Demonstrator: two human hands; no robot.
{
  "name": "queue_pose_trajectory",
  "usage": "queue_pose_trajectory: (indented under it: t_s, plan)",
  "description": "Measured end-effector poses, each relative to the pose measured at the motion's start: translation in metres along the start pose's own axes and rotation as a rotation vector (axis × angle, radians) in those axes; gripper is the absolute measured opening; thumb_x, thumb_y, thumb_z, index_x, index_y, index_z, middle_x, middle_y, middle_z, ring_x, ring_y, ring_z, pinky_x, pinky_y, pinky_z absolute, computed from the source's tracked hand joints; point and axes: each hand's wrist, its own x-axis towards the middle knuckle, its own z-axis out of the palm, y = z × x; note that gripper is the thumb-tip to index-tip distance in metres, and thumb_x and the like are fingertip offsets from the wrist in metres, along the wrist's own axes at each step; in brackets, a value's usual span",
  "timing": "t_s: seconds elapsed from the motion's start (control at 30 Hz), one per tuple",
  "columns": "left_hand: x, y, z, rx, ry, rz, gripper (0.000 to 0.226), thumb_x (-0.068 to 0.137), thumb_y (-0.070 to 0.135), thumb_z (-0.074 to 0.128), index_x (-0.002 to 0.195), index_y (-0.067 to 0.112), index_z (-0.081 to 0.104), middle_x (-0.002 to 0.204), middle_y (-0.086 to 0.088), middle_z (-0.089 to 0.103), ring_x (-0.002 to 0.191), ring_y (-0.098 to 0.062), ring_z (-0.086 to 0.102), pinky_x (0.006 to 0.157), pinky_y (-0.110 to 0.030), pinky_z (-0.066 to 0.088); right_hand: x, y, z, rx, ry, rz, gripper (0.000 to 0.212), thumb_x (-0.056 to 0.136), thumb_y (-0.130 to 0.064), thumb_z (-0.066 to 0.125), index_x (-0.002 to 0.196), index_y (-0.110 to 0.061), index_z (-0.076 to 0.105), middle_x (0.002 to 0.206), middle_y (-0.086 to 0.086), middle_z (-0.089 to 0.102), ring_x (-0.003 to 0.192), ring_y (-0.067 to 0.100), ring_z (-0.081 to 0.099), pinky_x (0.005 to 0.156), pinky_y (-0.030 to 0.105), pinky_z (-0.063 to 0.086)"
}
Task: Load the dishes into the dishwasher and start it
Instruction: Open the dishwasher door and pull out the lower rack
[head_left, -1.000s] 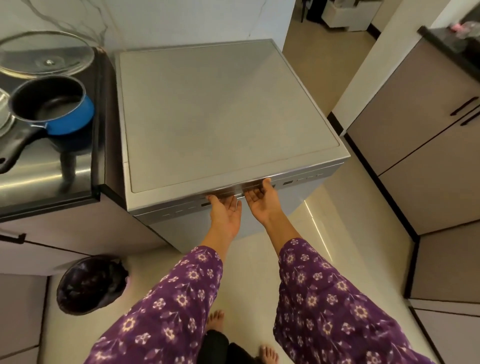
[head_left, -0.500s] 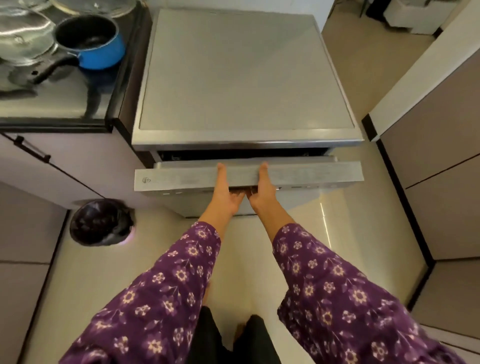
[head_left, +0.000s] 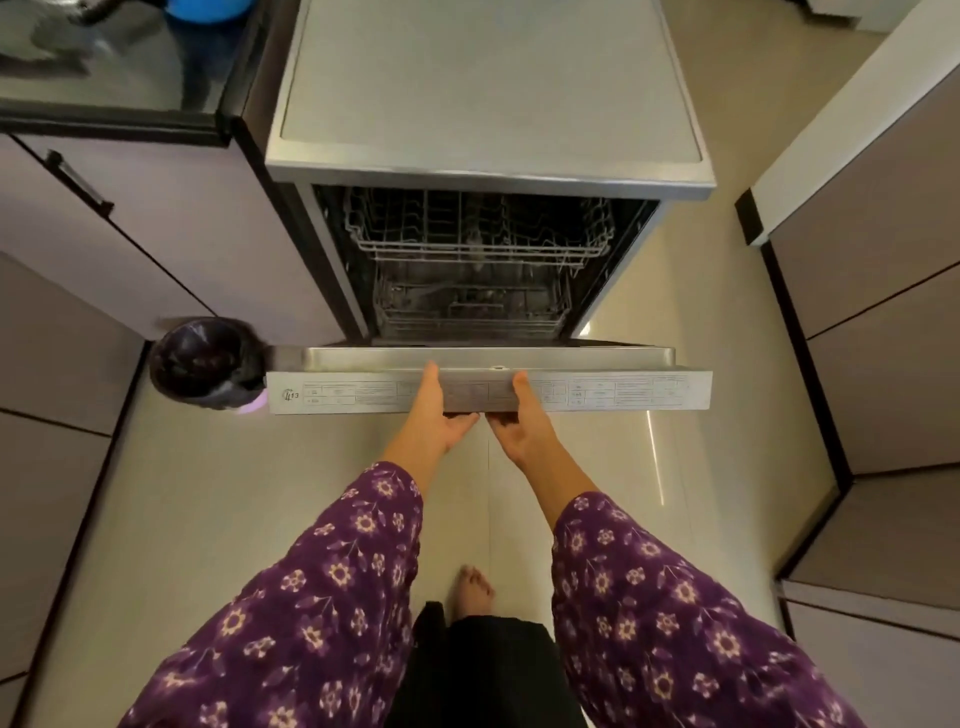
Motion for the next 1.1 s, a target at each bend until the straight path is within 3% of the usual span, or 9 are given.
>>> queue_pose_trajectory:
  t_s: [0.2,0.47,0.57,0.67,0.77,0.83,0.93,1.0,1.1]
  plan:
    - [-0.001,-0.024,-0.043,0.003,0.040,-0.023,0.091,0.078,0.051,0.071,0.145,0.013,0.023,0.133,-0.025,0.043,0.113,-0.042,0.052,0.087,-0.054,0.051,-0.005,0.032,-0.034,0.019,0.054,0.048,0.068,0.075,-0.059,0.069,0.115,-0.013,0.038,0.102,0.014,0.052,0.106,0.030,0.055,0.094,0.042,0.051]
    - [0.023,-0.068,-0.106,0.196,0.051,0.008,0.073,0.089,0.044,0.061,0.145,0.012,0.027,0.148,-0.019,0.030,0.127,-0.039,0.044,0.092,-0.048,0.050,-0.001,0.087,-0.091,-0.043,0.073,0.021,0.040,0.081,-0.039,0.070,0.103,-0.011,0.053,0.105,0.014,0.059,0.104,0.028,0.060,0.091,0.039,0.054]
    - [0.045,-0.097,-0.140,0.227,0.063,-0.002,0.064,0.089,0.044,0.060,0.137,0.007,0.039,0.130,-0.013,0.047,0.115,-0.033,0.053,0.093,-0.046,0.051,0.000,0.110,-0.123,-0.085,0.077,0.039,0.036,0.085,-0.035,0.067,0.109,-0.013,0.054,0.102,0.013,0.061,0.094,0.026,0.062,0.072,0.034,0.059]
    - [0.065,-0.127,-0.174,0.231,0.099,-0.046,0.038,0.093,0.041,0.056,0.094,0.003,0.057,0.082,-0.010,0.057,0.074,-0.021,0.059,0.092,-0.042,0.052,0.005,0.135,-0.159,-0.095,0.182,0.076,0.036,0.087,-0.025,0.067,0.116,-0.011,0.052,0.104,0.012,0.060,0.086,0.023,0.059,0.061,0.031,0.055]
    - [0.086,-0.157,-0.204,0.235,0.168,-0.072,0.037,0.097,0.035,0.049,0.077,0.004,0.052,0.073,-0.010,0.054,0.064,-0.018,0.053,0.095,-0.041,0.050,0.013,0.161,-0.199,-0.323,0.299,0.102,0.055,0.084,-0.022,0.071,0.131,-0.003,0.048,0.116,0.014,0.057,0.085,0.021,0.057,0.065,0.027,0.053]
    - [0.097,-0.172,-0.220,0.231,0.212,-0.095,0.028,0.099,0.024,0.047,0.083,0.002,0.051,0.078,-0.011,0.054,0.067,-0.018,0.052,0.093,-0.036,0.050,0.020,0.179,-0.223,-0.475,0.368,0.145,0.081,0.081,-0.037,0.073,0.141,-0.001,0.033,0.132,0.018,0.050,0.098,0.026,0.059,0.085,0.034,0.054]
    - [0.106,-0.189,-0.232,0.389,0.216,-0.051,0.020,0.098,0.003,0.041,0.079,0.006,0.047,0.102,-0.015,0.057,0.078,-0.021,0.057,0.076,-0.027,0.052,0.027,0.205,-0.246,-1.091,0.566,0.107,0.120,0.074,-0.066,0.063,0.150,-0.004,-0.006,0.156,0.022,-0.003,0.142,0.042,0.012,0.115,0.047,0.024]
    - [0.107,-0.207,-0.236,0.715,0.277,0.088,0.022,0.095,0.002,0.043,0.074,0.010,0.046,0.122,-0.020,0.056,0.102,-0.030,0.060,0.080,-0.031,0.051,0.035,0.219,-0.258,-1.352,0.635,-0.190,0.119,0.076,-0.059,0.066,0.150,-0.010,-0.013,0.155,0.019,-0.020,0.145,0.037,-0.007,0.117,0.045,0.012]
    - [0.111,-0.244,-0.248,1.276,0.392,0.447,0.024,0.090,0.001,0.049,0.113,-0.001,0.044,0.126,-0.021,0.047,0.108,-0.035,0.053,0.079,-0.033,0.044,0.060,0.235,-0.276,-1.815,0.515,-0.391,0.098,0.088,-0.049,0.056,0.150,-0.017,-0.012,0.156,0.013,-0.022,0.145,0.030,-0.013,0.119,0.044,0.002]
